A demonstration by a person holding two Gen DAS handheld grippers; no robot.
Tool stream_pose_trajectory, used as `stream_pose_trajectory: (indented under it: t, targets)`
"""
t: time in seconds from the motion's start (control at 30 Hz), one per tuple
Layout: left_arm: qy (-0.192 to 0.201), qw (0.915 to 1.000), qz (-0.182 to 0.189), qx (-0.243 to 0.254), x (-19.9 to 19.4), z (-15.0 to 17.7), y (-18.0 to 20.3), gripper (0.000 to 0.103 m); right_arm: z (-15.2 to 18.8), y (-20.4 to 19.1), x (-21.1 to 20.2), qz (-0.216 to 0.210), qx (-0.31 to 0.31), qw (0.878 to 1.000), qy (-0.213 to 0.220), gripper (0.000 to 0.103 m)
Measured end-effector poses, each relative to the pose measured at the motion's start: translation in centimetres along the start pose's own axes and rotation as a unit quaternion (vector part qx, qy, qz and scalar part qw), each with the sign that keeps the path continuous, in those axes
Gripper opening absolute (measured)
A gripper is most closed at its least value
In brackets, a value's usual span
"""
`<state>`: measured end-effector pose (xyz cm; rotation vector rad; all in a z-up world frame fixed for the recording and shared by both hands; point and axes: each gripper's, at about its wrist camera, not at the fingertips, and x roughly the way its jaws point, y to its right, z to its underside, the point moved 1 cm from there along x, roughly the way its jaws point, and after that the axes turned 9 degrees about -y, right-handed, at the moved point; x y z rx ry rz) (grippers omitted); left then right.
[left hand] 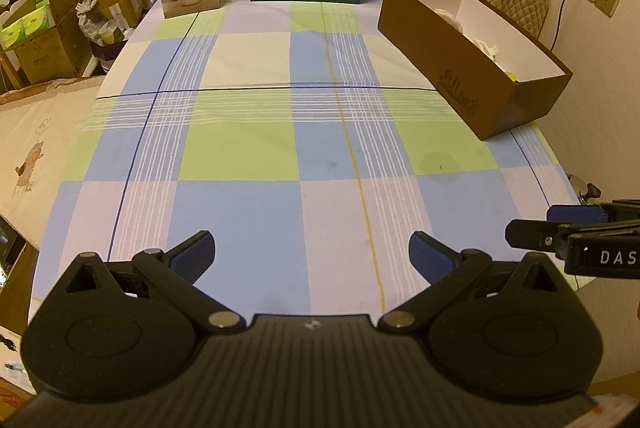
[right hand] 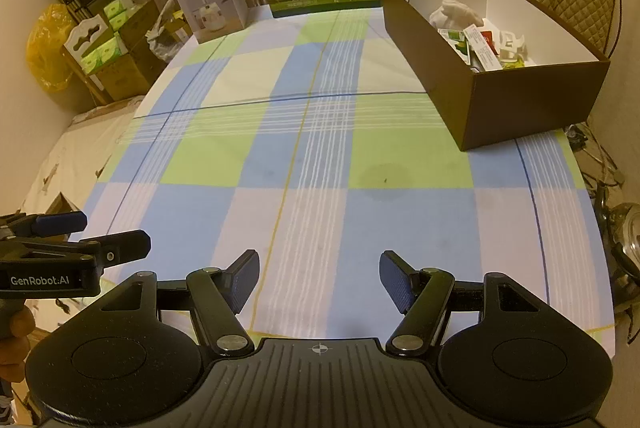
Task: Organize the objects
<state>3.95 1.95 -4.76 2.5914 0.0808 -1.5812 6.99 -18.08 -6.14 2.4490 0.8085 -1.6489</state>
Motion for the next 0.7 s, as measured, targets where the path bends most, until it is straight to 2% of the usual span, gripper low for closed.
stream_pose_trajectory:
  t: [0.7]
  targets:
    - [0.004,0.9997,0.014,0.021,-0.1,0.3,0.1,0.102,1.2,-0.7,-0.4,0.011,0.022,1.000,0.003,0.064]
